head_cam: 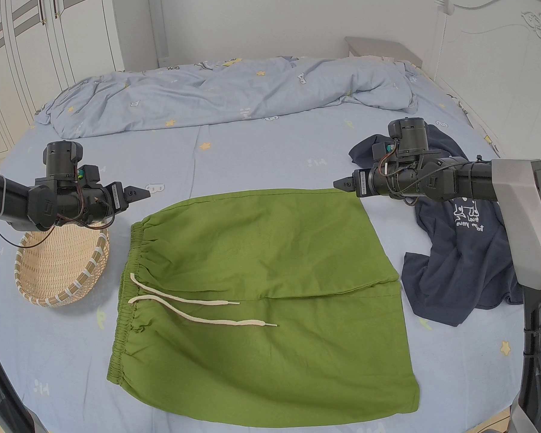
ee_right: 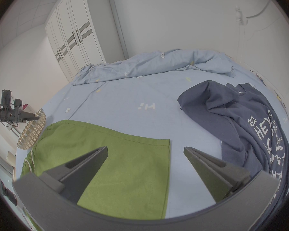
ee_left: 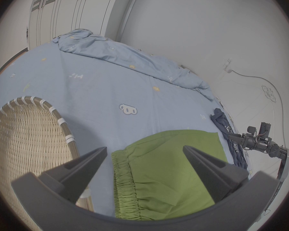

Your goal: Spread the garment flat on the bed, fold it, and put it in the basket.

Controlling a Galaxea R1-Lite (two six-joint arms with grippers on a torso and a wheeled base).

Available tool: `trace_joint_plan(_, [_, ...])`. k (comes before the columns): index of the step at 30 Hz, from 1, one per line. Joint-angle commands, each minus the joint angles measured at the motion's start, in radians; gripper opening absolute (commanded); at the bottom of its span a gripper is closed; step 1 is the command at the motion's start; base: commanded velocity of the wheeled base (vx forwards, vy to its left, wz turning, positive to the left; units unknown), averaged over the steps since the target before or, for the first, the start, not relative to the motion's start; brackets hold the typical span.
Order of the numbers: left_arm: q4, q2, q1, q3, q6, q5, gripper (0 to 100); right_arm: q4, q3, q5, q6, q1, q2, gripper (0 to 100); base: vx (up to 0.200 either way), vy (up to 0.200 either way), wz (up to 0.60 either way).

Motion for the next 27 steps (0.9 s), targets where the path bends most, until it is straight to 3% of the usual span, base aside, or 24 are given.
trace_joint_plan(1, [-0.003, -0.020, -0.015, 0.012, -0.004, 0.000, 100, 0.002, 0.006, -0.006, 0.006, 0.000, -0.007, 100, 0.000, 0.000, 0.00])
trace_joint_plan(6, [-0.004, -0.144, -0.058, 0.108, -0.018, 0.009, 100, 0.004, 0.064, -0.047, 0.034, -0.011, -0.088, 100, 0.000, 0.000, 0.00])
trace_joint_plan(12, [0.000, -0.363, -0.091, 0.278, -0.119, -0.006, 100, 0.008, 0.340, -0.038, 0.173, -0.017, -0.347, 100, 0.000, 0.000, 0.00])
trace_joint_plan(16, [0.006, -0.480, -0.082, 0.463, -0.179, -0.080, 100, 0.008, 0.610, 0.026, 0.251, -0.020, -0.539, 100, 0.000, 0.000, 0.00])
trace_joint_plan(19, [0.006, -0.576, -0.070, 0.657, -0.190, -0.140, 100, 0.005, 0.806, 0.114, 0.330, -0.023, -0.659, 100, 0.000, 0.000, 0.00])
trace_joint_plan(23, [0.006, -0.636, -0.051, 0.798, -0.188, -0.184, 100, 0.007, 0.943, 0.192, 0.365, -0.041, -0.725, 100, 0.000, 0.000, 0.00])
trace_joint_plan(27, [0.005, -0.659, -0.056, 0.895, -0.181, -0.192, 100, 0.002, 1.024, 0.207, 0.370, -0.040, -0.745, 100, 0.000, 0.000, 0.00])
